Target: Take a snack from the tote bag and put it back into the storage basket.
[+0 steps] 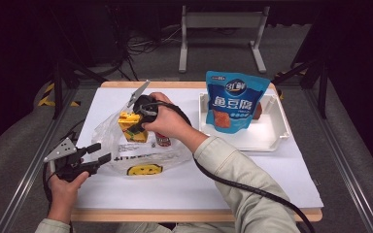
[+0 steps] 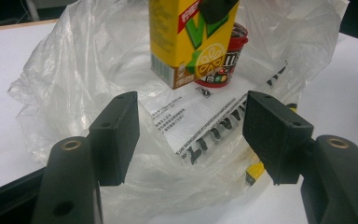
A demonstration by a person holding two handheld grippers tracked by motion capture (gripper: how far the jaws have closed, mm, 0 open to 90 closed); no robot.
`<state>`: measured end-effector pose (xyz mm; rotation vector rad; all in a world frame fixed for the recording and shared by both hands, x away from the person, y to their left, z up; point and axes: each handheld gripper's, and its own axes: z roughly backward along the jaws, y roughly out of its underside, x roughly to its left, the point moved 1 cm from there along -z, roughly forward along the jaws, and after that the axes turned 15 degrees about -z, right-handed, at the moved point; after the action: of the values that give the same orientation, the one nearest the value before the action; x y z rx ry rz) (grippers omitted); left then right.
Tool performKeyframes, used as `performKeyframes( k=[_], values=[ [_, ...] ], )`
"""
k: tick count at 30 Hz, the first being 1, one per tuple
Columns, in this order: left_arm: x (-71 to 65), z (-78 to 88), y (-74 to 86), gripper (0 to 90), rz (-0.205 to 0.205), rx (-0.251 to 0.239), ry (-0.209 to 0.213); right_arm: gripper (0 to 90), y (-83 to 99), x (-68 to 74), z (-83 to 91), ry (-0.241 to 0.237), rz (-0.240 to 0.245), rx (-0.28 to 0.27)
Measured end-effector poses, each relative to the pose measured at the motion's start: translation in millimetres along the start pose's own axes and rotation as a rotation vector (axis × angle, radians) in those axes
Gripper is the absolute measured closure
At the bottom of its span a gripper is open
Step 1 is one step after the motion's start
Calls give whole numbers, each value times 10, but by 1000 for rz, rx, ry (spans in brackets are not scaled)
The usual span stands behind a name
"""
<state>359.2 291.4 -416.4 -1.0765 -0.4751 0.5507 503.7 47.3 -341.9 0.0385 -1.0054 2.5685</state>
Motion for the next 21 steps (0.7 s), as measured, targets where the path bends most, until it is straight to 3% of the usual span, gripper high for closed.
performKeyframes(
  k=[11,21],
  values=[
    [11,-74,-32,369,-10,5,12,560,39,51,421,-3,16,-55],
    [11,-100,-46,369,-12,9,22,561,136,24,809,10,34,-71]
  ],
)
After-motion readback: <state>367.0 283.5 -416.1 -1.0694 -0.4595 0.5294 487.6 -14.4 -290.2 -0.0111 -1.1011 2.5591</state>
